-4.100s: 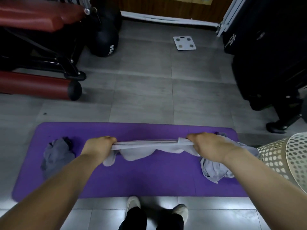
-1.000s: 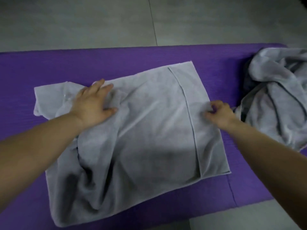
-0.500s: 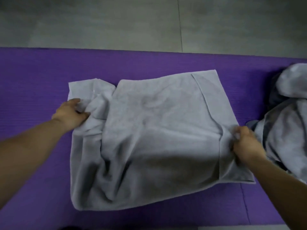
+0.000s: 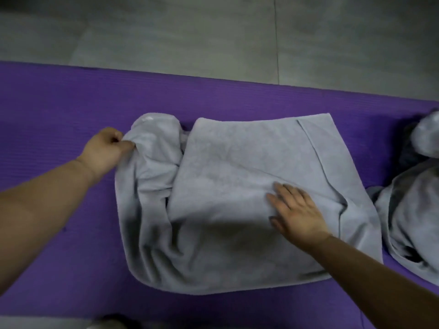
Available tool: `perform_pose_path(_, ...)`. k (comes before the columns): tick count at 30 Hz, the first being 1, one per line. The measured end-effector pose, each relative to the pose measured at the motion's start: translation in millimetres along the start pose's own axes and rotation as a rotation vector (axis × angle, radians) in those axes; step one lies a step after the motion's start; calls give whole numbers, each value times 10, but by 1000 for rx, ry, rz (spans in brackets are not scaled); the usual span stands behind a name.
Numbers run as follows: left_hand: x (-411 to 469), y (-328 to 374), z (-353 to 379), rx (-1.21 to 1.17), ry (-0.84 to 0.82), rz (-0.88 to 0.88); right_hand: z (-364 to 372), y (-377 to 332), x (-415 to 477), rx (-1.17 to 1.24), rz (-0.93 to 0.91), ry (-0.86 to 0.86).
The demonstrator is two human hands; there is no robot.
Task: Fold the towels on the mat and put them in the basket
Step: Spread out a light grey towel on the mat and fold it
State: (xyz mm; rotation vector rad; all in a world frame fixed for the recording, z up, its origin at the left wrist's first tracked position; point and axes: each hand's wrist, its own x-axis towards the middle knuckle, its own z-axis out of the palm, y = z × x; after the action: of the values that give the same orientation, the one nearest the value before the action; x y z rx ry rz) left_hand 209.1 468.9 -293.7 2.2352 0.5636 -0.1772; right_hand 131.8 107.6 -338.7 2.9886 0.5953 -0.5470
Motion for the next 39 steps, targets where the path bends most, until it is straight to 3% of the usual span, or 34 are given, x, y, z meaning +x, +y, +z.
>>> perform_pose_path(4,-89,-122,-703,-3,192,123,-290,-148,310,-109,93,-120)
perform_pose_path(7,-139,-526,-1286,181,281,52,-484,-143,601,-132,277,-240)
perform_pose_path(9,-146,-873,-1509,409,166,-82,-545,-202,724,-128,372,-358)
perform_pose_path(12,-207,-1127,-1586,660,-170,-260,-615,-321,837,-212,323,-474)
perform_pose_path(13,-218,-1156,-1571,686,-191,-276,-664,-374,885,-236,295,-479)
perform_pose_path(14,-185,-1190,-1558,674,-140,-268,-742,-439,920,-235,265,-473)
perform_pose_path(16,-94,-1219,-1490,549,122,-249,-894,-631,991,-198,149,-390)
perform_pose_path(18,40,-1255,-1393,288,334,-297,-990,-873,1061,-159,38,-270)
perform_pose_path(20,193,-1346,-1322,-30,367,-401,-1046,-1152,1169,-85,0,-195)
perform_pose_path(22,283,-1482,-1276,-114,270,-439,-1064,-1445,1338,-8,-11,-173)
perform_pose_path(24,262,-1568,-1222,-67,138,-380,-1029,-1714,1558,30,-20,-170)
perform_pose_path(29,-90,-1679,-1336,81,-64,-38,-1010,-2550,2125,344,169,-54)
perform_pose_path(33,-572,-2114,-1369,26,-75,316,-1011,-3142,2440,184,2,-47)
perform_pose_path(36,-820,-2256,-1250,-42,-94,323,-917,-3295,2455,84,-43,-116)
perform_pose_path(39,-799,-2226,-1255,-219,-95,229,-870,-3211,2241,255,-11,193)
